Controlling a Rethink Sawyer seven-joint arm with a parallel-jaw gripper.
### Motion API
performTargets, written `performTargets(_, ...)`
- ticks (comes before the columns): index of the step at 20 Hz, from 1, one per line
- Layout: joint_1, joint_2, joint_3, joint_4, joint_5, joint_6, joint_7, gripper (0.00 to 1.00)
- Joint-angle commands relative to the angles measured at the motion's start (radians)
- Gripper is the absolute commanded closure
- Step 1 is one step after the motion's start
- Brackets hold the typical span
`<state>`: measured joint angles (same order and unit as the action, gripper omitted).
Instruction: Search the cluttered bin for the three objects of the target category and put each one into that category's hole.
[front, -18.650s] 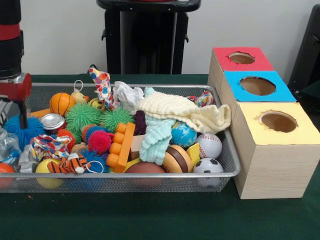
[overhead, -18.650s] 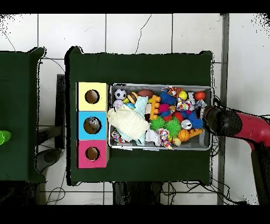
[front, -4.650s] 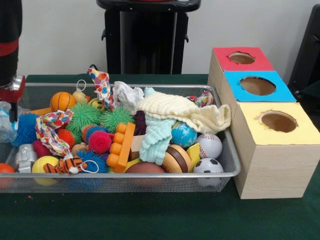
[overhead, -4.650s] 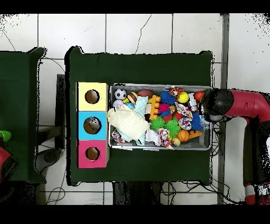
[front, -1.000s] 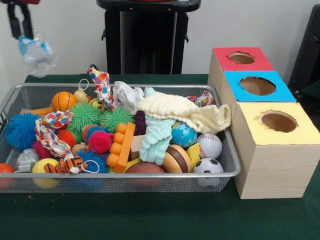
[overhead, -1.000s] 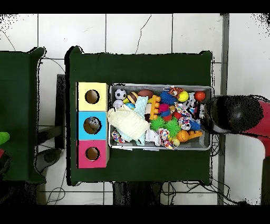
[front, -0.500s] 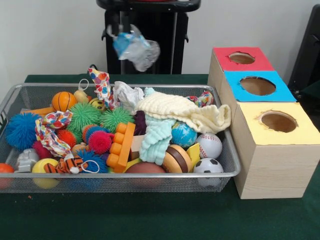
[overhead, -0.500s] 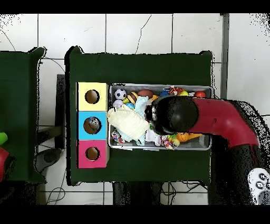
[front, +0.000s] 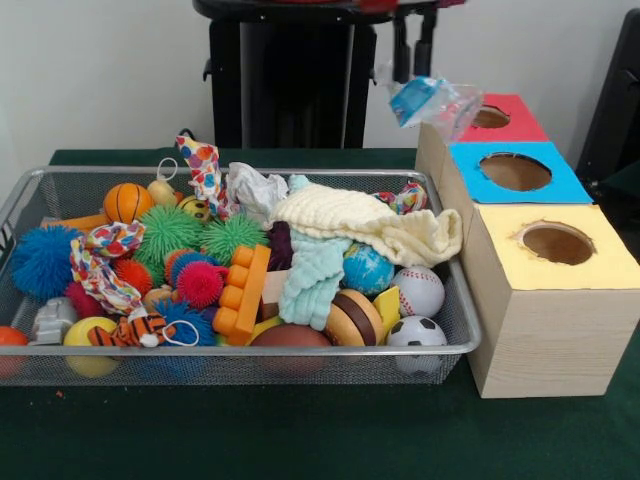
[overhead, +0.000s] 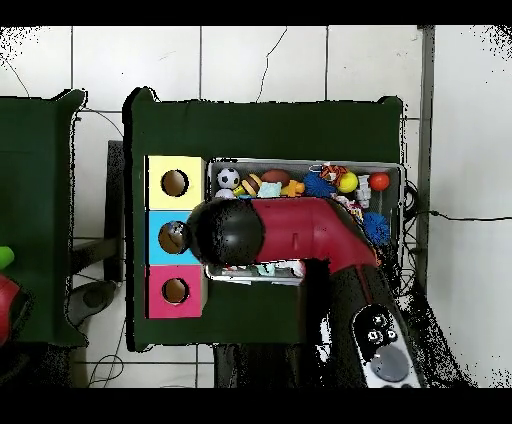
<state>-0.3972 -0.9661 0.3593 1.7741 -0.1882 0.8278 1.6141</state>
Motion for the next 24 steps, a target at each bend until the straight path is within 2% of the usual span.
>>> performTargets(1,0.080,0.014,-0.101,0.114,0.076,-0.064,0.369,1.00)
performTargets(7,0.199,0.077,-0.163,0.058,0.093,-0.079,0.462,1.00)
performTargets(11,0.262,0.144,-0.215,0.020,0.061,-0.107,0.506,1.00)
performTargets(17,0.357,0.227,-0.299,-0.057,0.014,-0.065,0.564,1.00)
performTargets(21,0.389,0.233,-0.333,-0.072,0.014,-0.032,0.558,1.00)
performTargets(24,0.412,0.220,-0.368,-0.097,-0.005,0.041,0.536,1.00)
